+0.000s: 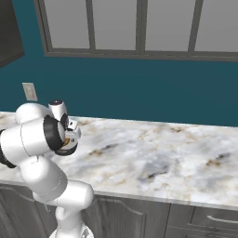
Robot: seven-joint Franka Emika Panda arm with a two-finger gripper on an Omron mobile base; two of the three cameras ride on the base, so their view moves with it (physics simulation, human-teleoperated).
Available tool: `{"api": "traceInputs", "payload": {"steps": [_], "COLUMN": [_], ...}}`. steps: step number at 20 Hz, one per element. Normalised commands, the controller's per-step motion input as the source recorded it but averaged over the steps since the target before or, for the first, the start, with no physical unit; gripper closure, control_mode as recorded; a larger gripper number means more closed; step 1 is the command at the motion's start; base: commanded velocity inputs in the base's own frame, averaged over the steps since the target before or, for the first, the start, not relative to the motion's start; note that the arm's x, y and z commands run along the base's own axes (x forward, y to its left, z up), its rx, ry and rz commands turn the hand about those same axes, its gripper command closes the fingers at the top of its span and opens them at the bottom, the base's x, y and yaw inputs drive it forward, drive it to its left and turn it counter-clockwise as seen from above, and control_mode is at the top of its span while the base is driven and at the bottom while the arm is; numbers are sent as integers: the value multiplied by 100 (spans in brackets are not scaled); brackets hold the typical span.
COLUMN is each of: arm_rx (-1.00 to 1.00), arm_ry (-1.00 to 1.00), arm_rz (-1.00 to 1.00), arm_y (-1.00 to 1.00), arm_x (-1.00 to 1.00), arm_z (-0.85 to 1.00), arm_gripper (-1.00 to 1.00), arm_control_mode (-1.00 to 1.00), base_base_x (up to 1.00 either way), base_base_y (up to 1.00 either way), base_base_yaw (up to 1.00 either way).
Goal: Take the chicken drumstick from the fridge and place it on the digital scale on the counter by the fridge. Wait a few seconds for a reading, then move it to the plate on the dining counter.
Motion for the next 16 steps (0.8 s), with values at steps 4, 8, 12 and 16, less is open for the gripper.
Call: {"api": "traceInputs", "payload": {"steps": [4, 8, 12, 16], "arm_rx": [0, 0, 0, 0], "arm_ry": [0, 0, 0, 0], "arm_rz": [3, 1, 0, 0], "arm_y": [3, 5, 4, 1], "arm_x": [6, 0, -4, -8], "arm_z": [-3, 0, 0, -3], "arm_gripper": [-100, -100, -100, -100], "arm_control_mode": [-100, -100, -100, -100], "base_base_x": [0, 0, 0, 0], "base_base_y": [0, 0, 0, 0], "base_base_yaw": [0, 0, 0, 0]}}
